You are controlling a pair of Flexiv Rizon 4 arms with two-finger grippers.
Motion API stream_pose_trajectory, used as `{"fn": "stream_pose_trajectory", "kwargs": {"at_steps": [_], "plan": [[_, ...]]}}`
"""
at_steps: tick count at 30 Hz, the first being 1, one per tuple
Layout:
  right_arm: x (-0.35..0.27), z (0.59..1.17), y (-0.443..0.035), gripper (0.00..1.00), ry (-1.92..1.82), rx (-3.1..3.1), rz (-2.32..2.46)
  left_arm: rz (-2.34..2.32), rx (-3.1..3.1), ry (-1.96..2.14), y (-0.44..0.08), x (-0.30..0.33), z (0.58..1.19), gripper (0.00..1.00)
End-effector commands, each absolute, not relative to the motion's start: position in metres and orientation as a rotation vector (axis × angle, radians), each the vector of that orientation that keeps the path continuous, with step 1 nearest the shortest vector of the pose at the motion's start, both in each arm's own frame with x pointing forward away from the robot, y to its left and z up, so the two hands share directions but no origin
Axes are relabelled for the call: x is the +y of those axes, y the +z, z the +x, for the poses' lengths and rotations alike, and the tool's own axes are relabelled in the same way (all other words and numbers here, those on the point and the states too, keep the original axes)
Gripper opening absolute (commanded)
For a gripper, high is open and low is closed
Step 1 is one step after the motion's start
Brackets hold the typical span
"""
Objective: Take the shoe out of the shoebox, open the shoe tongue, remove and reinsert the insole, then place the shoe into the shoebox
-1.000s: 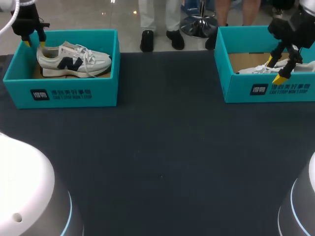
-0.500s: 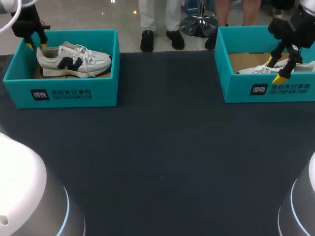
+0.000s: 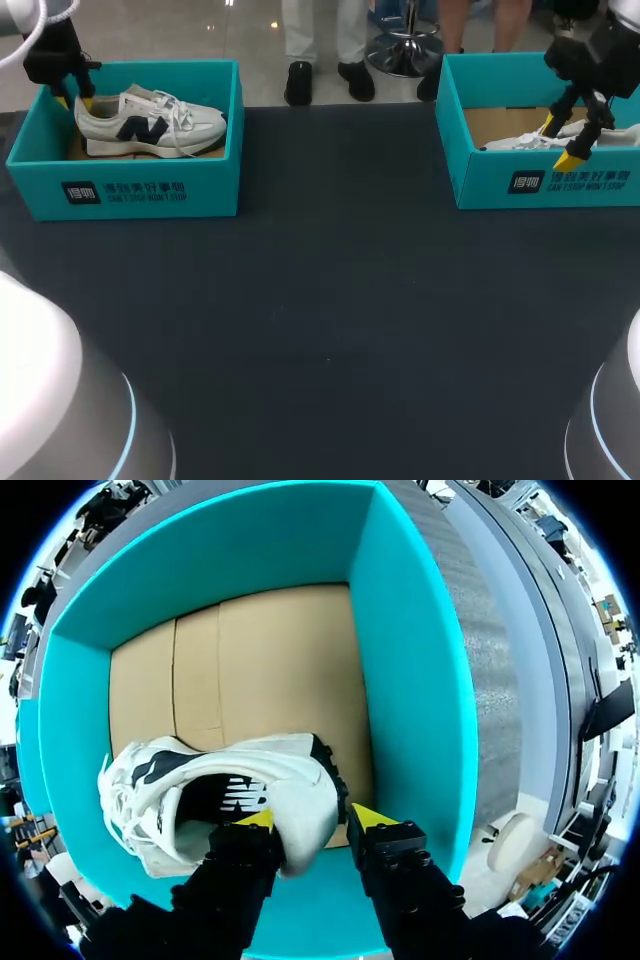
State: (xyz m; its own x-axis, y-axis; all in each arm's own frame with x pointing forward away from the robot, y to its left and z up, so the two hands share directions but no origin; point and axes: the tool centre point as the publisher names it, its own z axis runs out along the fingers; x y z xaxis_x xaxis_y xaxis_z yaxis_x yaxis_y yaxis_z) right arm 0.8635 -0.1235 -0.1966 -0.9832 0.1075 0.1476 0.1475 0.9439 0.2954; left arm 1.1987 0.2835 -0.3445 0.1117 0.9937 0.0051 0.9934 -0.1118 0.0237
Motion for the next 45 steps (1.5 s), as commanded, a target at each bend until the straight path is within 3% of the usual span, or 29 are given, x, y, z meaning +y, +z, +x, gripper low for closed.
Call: {"fn": "stream_pose_trajectory", "kwargs": {"at_steps": [1,14,16,21,23,31,35,45], "plan": [[-0.124,0.864,-0.197,1.00,-0.463,-2.969,-0.194,2.342,2.097,-0.001,-0.358,0.285,1.209,0.48],[-0.124,0.864,-0.197,1.00,-0.463,-2.969,-0.194,2.340,2.110,-0.046,-0.374,0.289,1.212,0.56],[-0.124,0.864,-0.197,1.00,-0.463,-2.969,-0.194,2.344,2.106,-0.054,-0.377,0.289,1.213,0.62],[-0.124,0.864,-0.197,1.00,-0.463,-2.969,-0.194,2.360,2.115,-0.068,-0.387,0.289,1.214,0.55],[-0.124,0.864,-0.197,1.00,-0.463,-2.969,-0.194,2.363,2.120,-0.070,-0.389,0.289,1.214,0.47],[-0.124,0.864,-0.197,1.00,-0.463,-2.969,-0.194,2.379,2.115,-0.073,-0.392,0.288,1.214,0.39],[-0.124,0.864,-0.197,1.00,-0.463,-2.969,-0.194,2.387,2.112,-0.071,-0.393,0.288,1.214,0.30],[-0.124,0.864,-0.197,1.00,-0.463,-2.969,-0.194,2.400,2.111,-0.047,-0.388,0.291,1.215,0.25]]}}
